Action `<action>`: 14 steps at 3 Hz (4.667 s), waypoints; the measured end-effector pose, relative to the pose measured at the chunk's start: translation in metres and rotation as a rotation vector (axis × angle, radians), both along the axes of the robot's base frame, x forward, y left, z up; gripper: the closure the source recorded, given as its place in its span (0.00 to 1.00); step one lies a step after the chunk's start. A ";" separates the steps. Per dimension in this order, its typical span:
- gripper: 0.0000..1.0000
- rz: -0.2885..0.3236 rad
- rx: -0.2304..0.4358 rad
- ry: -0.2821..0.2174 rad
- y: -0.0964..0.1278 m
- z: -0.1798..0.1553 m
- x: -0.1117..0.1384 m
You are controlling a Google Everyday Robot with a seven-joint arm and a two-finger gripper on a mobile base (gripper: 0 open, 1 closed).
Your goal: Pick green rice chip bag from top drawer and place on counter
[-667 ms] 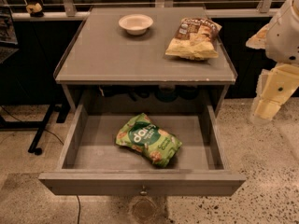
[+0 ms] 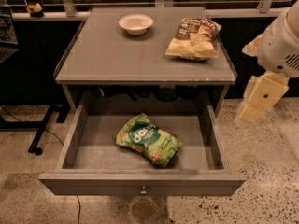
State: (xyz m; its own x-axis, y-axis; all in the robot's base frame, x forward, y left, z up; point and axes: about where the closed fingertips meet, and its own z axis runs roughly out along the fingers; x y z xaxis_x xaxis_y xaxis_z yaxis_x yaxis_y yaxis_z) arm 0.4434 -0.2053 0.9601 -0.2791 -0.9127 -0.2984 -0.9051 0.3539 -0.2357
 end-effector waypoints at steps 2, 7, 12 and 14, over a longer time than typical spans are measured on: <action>0.00 -0.183 0.172 -0.026 0.028 -0.048 0.019; 0.00 -0.309 0.286 0.007 0.055 -0.136 0.049; 0.00 -0.379 0.352 0.066 0.112 -0.256 0.083; 0.00 -0.339 0.339 0.080 0.119 -0.258 0.087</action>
Offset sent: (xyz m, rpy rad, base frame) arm 0.0351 0.0453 -0.0790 0.2648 -0.0349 -0.2784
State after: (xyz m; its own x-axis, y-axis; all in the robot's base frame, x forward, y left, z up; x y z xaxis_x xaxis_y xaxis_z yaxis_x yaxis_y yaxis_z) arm 0.5300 -0.0867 0.7018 -0.5784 -0.6213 -0.5286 -0.7360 0.6769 0.0097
